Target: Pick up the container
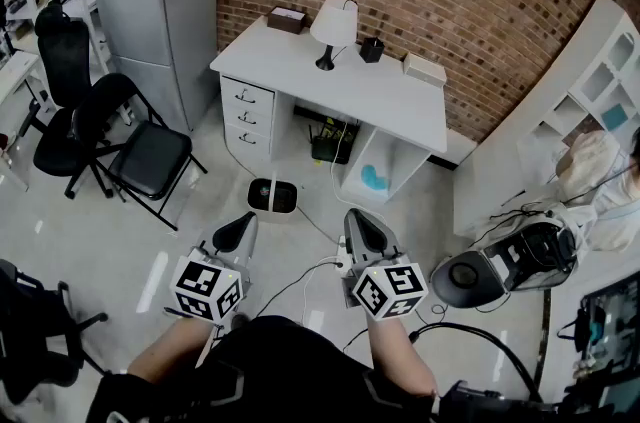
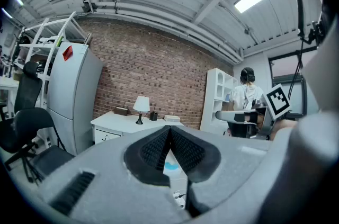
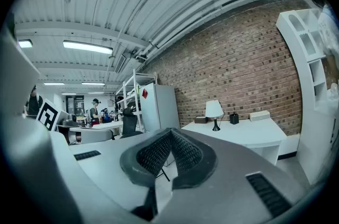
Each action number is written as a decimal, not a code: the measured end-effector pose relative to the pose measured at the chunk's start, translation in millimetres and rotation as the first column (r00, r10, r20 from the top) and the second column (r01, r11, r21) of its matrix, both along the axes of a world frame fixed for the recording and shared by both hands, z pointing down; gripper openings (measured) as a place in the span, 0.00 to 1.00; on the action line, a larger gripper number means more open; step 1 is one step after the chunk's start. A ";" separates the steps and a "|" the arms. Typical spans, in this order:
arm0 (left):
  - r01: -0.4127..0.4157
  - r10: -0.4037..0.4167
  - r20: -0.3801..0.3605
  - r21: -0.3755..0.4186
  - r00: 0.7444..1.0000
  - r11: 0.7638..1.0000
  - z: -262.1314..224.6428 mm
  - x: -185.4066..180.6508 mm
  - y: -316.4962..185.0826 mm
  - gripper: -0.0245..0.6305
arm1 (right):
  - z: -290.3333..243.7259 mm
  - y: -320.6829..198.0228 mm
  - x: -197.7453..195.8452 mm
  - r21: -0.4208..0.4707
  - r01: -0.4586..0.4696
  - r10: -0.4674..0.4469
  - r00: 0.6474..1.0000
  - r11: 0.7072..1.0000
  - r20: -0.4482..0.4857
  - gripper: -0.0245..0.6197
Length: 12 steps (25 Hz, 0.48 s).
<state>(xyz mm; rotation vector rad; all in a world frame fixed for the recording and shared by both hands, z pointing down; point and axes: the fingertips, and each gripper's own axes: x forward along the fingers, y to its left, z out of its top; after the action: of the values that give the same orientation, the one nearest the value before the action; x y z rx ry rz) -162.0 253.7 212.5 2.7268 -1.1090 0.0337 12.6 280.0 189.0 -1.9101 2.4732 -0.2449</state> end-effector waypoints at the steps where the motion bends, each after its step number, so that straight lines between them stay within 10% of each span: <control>1: 0.005 -0.006 -0.006 -0.002 1.000 1.000 -0.7 -0.2 -0.5 0.05 | -0.4 0.0 0.1 -0.001 0.001 -0.001 1.000 1.000 0.001 0.05; 12: 0.009 -0.009 -0.028 0.003 1.000 1.000 -5.9 -4.7 2.1 0.05 | -5.6 1.5 -9.3 0.021 0.007 -0.006 1.000 1.000 -0.021 0.05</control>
<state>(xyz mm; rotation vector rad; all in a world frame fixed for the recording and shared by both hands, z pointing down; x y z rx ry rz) -166.7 255.8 206.7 2.7157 -1.1147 -0.0079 3.4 281.5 183.4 -1.9072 2.4850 -0.1996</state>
